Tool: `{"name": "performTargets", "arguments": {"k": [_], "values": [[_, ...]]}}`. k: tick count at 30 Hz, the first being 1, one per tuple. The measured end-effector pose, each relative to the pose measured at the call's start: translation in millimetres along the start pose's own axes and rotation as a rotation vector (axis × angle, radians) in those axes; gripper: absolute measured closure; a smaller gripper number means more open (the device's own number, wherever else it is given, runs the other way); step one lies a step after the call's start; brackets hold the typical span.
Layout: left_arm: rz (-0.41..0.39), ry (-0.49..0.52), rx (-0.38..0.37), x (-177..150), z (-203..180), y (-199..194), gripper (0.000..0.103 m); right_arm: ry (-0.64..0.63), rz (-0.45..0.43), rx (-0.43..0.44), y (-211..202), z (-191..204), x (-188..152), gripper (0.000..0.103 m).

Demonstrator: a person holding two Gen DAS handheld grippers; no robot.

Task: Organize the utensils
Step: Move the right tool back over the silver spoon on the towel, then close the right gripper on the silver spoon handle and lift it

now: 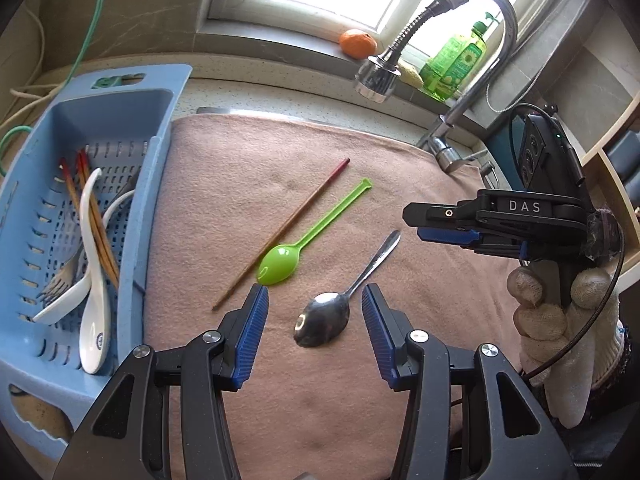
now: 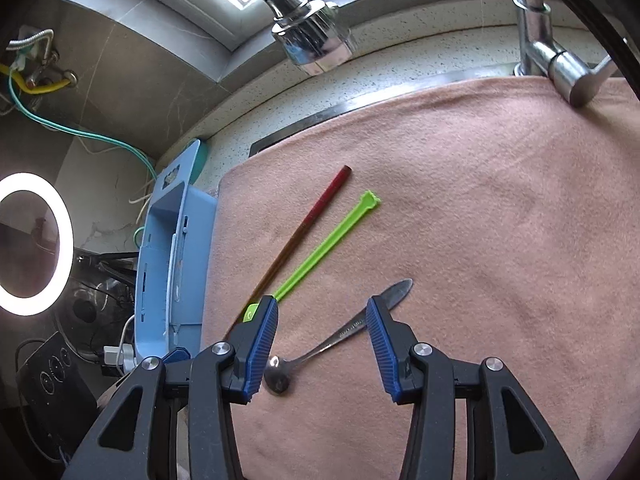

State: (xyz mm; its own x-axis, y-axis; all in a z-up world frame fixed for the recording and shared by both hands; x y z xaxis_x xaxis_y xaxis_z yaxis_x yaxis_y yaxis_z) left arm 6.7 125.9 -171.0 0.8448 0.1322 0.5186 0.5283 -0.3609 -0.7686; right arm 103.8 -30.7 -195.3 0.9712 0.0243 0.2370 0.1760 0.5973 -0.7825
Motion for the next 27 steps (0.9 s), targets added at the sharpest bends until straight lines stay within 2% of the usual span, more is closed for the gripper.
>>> {"name": "performTargets", "arguments": {"k": [5, 9, 13, 22, 27], "values": [[0.063, 0.076, -0.008, -16, -13, 16, 0.056, 0.049, 0.049, 0.058, 10, -5, -14, 0.062], [0.085, 0.114, 0.015, -22, -15, 27, 0.056, 0.073, 0.096, 0.102, 23, -2, -25, 0.068], [0.083, 0.136, 0.025, -26, -14, 33, 0.056, 0.067, 0.13, 0.124, 36, 6, -33, 0.073], [0.108, 0.151, 0.025, -29, -17, 59, 0.055, 0.091, 0.161, 0.128, 57, 9, -39, 0.076], [0.07, 0.154, 0.007, -33, -19, 60, 0.055, 0.114, 0.156, 0.137, 59, 7, -38, 0.077]]}}
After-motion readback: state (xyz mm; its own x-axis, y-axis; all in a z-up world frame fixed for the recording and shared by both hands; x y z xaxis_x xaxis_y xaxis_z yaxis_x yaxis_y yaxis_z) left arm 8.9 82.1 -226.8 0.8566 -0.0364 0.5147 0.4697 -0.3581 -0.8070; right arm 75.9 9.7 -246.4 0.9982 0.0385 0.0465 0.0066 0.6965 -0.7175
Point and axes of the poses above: each gripper's, at about its wrist camera, not at the fingertips, and y roughly the way its jaws point, z to its left, x to its top, the point moved 6 cm from there along y, roughly the way its jaws point, and after that the axes turned 2 degrees about -z, right-handed, at the moved point
